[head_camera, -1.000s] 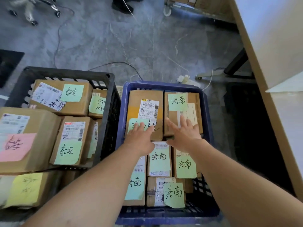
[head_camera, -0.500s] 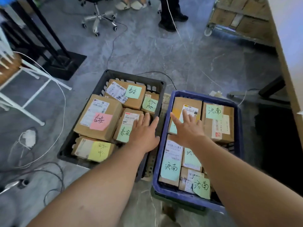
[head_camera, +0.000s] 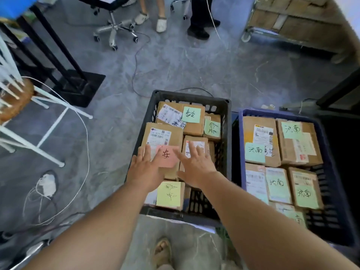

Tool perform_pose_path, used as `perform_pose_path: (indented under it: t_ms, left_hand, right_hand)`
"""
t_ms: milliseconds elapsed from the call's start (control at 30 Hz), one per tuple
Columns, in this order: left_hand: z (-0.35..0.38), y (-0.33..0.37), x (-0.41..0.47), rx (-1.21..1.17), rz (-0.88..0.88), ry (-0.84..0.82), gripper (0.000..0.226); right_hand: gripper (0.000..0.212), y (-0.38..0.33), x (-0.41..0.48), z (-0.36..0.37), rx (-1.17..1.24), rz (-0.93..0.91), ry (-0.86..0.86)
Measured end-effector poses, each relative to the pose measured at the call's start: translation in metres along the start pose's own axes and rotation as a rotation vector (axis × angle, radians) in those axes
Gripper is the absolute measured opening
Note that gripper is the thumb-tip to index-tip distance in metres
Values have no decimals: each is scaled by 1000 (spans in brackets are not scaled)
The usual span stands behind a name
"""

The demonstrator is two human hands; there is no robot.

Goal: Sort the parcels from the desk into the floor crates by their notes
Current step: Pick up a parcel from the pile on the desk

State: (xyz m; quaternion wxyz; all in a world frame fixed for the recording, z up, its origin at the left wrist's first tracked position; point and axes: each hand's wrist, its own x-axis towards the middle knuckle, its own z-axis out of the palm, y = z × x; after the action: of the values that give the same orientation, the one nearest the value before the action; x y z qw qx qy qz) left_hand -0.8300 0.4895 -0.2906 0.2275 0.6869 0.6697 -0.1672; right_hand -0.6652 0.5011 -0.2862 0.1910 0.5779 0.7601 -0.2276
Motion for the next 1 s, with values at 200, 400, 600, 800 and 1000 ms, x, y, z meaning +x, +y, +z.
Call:
perform_pose_path:
  t_ms: [200,400,600,800,1000]
  left_hand:
    - [7,-30,16,2,70,-46,66]
    - [14,-34,30,75,115,15,51]
    - [15,-38,20,28,150,22,76]
    - [54,-39,-5,156,196,116,124]
    - [84,-31,-18,82,225,289,105]
  right_hand:
    - [67,-39,34,19,35,27,-43]
    - [61,-40,48,32,11,79,-64]
    - [65,-31,31,22,71,102,-16]
    - [82,6,15,44,-10,179,1]
    - [81,24,30,66,-26,169,-34]
